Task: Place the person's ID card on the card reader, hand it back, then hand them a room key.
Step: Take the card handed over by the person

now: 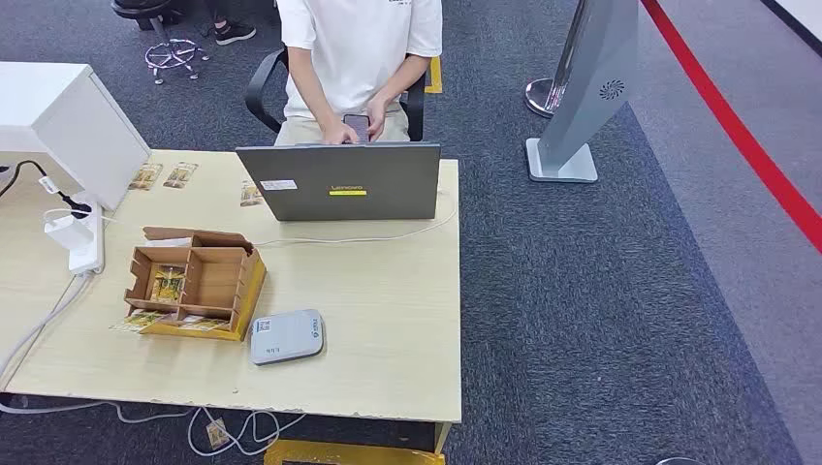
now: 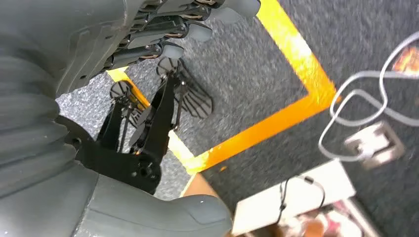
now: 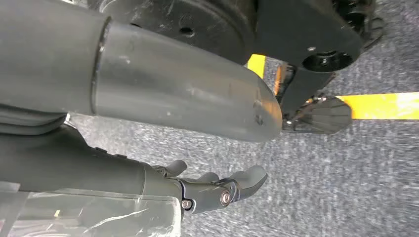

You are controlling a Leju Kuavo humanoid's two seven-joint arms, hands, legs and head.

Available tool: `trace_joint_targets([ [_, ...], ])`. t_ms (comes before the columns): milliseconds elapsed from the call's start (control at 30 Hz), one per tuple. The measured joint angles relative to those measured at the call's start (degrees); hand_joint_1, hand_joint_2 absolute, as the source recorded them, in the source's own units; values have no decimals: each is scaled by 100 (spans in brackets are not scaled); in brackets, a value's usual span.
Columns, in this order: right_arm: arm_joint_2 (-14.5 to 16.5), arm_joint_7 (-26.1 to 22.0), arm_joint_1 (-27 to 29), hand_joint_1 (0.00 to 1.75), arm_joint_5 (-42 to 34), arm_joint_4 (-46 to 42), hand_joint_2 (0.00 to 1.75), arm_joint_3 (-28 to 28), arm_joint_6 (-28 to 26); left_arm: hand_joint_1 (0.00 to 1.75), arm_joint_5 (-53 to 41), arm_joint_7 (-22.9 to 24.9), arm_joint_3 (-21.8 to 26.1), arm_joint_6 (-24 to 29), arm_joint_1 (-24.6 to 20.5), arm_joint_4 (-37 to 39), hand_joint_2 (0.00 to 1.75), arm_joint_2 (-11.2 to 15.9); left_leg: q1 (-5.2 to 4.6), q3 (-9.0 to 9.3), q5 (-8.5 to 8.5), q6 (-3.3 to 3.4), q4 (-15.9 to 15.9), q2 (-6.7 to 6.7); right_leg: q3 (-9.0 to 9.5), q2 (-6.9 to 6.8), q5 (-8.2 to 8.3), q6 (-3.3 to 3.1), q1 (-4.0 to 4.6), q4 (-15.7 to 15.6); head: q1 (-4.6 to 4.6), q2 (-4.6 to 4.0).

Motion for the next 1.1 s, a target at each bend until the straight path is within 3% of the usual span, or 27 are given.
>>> trace_joint_targets([
  [200,1,-21,13,0,29,45,0,-54,-2,0,359,-834,255,-39,-26,0,175,9,0,0,0,0,0,0,-1,0,0,0,0,0,0,-1],
  [400,44,-37,15,0,31,74,0,-122,-120,0,1149,-1702,404,-907,-41,-166,175,-44,1,0,0,0,0,0,-1,0,0,0,0,0,1,-1],
  [633,107,-64,23,0,9,80,0,-176,-160,0,1254,-1819,425,-1411,-39,-790,175,-232,0,0,0,0,0,0,0,0,0,0,0,0,0,-2],
  [933,239,-82,48,0,30,87,0,-287,-224,0,1383,-1827,465,-3026,-19,-3117,175,-916,1,0,0,0,0,0,0,0,0,0,1,0,-2,-1],
  [1100,254,-86,48,0,91,88,0,-293,-187,0,1499,-1828,474,-4174,-21,-4582,175,-1239,0,-1,0,0,0,0,-1,0,0,0,0,0,3,-1],
])
